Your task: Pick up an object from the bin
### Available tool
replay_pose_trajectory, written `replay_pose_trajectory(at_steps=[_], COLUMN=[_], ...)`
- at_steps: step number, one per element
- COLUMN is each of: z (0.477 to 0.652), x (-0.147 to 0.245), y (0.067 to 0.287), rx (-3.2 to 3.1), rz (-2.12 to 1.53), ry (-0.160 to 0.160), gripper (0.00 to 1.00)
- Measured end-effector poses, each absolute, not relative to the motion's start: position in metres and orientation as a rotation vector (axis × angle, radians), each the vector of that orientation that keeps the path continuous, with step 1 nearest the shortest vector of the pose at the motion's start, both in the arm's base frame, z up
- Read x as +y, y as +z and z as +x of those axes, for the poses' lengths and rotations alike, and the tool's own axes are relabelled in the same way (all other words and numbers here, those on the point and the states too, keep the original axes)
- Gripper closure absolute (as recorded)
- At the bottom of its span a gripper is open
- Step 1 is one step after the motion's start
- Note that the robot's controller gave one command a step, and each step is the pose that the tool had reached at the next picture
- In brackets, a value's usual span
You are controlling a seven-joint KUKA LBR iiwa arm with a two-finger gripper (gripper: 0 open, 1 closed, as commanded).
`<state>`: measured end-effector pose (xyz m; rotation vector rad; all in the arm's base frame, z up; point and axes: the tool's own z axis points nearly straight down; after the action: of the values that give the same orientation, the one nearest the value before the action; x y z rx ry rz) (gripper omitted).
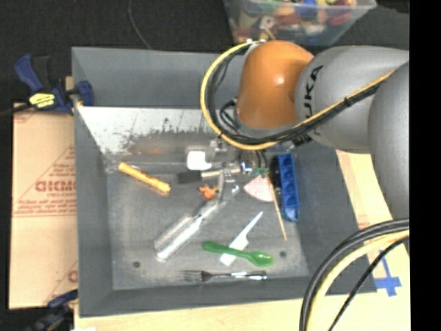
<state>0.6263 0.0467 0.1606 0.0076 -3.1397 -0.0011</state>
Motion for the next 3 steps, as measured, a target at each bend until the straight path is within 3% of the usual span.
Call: replay_pose_trajectory(at_steps=[1, 2, 3], z=[0.628, 0.602, 0.600], x=[0.047, 0.066, 0.059], y=[0.164, 0.068, 0.146], rx=[-3.146, -3.050, -3.058], rz=[0.006, 0.764, 0.756], ry=[-0.002, -0.002, 0.000], gripper=[0.00, 0.00, 0.00])
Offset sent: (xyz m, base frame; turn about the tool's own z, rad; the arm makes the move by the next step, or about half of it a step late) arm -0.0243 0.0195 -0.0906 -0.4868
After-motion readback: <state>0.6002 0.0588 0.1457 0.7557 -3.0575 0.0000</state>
